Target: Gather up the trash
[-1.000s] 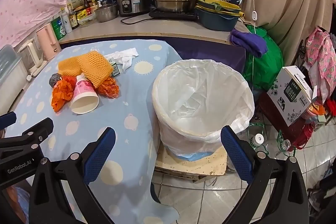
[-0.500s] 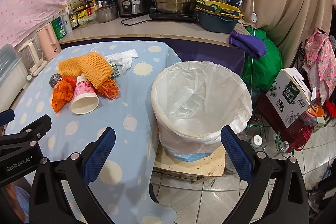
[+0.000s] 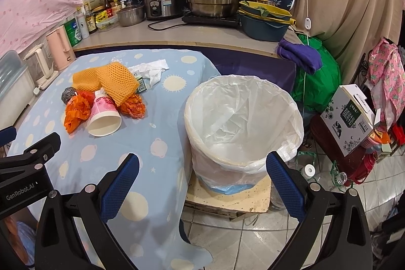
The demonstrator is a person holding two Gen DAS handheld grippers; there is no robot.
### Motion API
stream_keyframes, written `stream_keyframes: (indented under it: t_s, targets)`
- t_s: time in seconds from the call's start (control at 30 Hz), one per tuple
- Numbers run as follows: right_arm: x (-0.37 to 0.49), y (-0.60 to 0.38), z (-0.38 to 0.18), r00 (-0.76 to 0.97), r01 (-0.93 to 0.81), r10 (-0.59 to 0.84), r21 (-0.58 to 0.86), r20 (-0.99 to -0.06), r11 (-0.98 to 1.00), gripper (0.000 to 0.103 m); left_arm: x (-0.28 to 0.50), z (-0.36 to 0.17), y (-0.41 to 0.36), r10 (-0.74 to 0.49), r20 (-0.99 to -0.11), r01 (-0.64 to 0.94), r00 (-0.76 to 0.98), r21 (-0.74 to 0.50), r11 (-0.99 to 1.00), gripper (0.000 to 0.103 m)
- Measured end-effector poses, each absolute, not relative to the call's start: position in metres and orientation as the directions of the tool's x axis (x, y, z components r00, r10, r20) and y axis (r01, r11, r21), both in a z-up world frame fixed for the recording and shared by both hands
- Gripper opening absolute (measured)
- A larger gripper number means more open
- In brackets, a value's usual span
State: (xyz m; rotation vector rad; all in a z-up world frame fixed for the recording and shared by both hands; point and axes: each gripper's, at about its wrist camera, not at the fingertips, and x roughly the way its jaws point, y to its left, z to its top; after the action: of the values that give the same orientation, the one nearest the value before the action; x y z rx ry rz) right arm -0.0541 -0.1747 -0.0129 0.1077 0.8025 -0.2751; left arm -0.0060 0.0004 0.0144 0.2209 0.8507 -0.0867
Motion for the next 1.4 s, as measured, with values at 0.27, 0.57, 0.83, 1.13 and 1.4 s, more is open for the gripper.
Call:
stream_keyframes:
  t_s: [0.27,0.57,0.83,1.13,1.4]
  targets:
    - [-0.057,-0.176,-0.010,0.659,0.290,-0.208,-0.010,-0.723,0.957,0.096,-0.006,0.014,-0.001,0.013,-0.753,0.163,0.658,0.159,0.974,0.096]
    - [-0.060,-0.181,-0.011,0.648,0.297,-0.209,-0.009,-0.732,0.955,0.096,-0.009,0.014,-0.007,0.009,-0.757,0.176,0.653,0.164,0.971,0.096]
    - [-0.064,-0.184,-0.010,0.645,0.304,-0.213,-0.009,-0.734,0.952,0.096,-0.010,0.013,-0.010,0.004,-0.760,0.184,0.650,0.163,0.969,0.096]
    - [-0.066,-0.188,-0.011,0.644,0.312,-0.217,-0.007,-0.734,0.950,0.096,-0.011,0.013,-0.011,0.004,-0.759,0.185,0.651,0.164,0.969,0.096]
    - [-0.067,-0.188,-0.011,0.645,0.312,-0.217,-0.007,-0.733,0.950,0.096,-0.011,0.013,-0.012,0.004,-0.759,0.186,0.651,0.164,0.969,0.096]
